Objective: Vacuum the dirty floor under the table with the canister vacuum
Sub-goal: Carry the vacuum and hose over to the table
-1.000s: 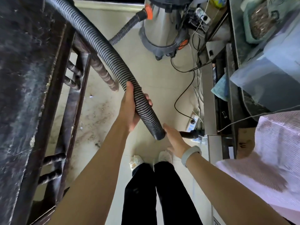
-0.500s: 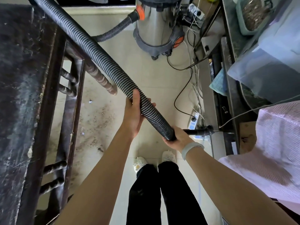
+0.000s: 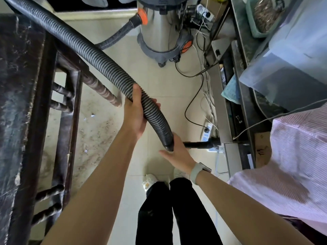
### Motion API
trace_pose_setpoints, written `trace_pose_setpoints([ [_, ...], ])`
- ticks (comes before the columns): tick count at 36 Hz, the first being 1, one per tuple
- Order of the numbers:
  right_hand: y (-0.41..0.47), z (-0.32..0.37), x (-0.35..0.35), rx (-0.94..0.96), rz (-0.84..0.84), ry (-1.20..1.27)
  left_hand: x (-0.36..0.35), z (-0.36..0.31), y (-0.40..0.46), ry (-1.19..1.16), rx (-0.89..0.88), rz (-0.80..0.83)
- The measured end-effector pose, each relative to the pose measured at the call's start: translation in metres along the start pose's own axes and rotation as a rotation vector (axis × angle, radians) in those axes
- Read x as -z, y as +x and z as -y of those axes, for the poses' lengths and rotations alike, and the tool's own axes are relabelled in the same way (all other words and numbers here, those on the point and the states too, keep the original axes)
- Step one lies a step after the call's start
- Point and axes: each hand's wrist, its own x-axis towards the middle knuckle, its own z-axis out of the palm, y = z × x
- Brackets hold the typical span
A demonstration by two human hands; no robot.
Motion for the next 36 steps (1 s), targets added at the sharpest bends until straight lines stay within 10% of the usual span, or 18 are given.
trace_pose_setpoints([
  [7,0.015,0.025,0.004,0.044,-0.038,-0.043,0.006,-0.020,0.012,-0.005,0.024,0.134],
  [21,0.041,0.070,0.041,-0.024,-0.004,0.203,0.084,0.102,-0.051,0.780,0.370,0.447],
  [36,0.072,0.091,0.029,-0.164,-0.040,0.660,0.093,0.128,-0.045,0.747,0.101,0.239],
])
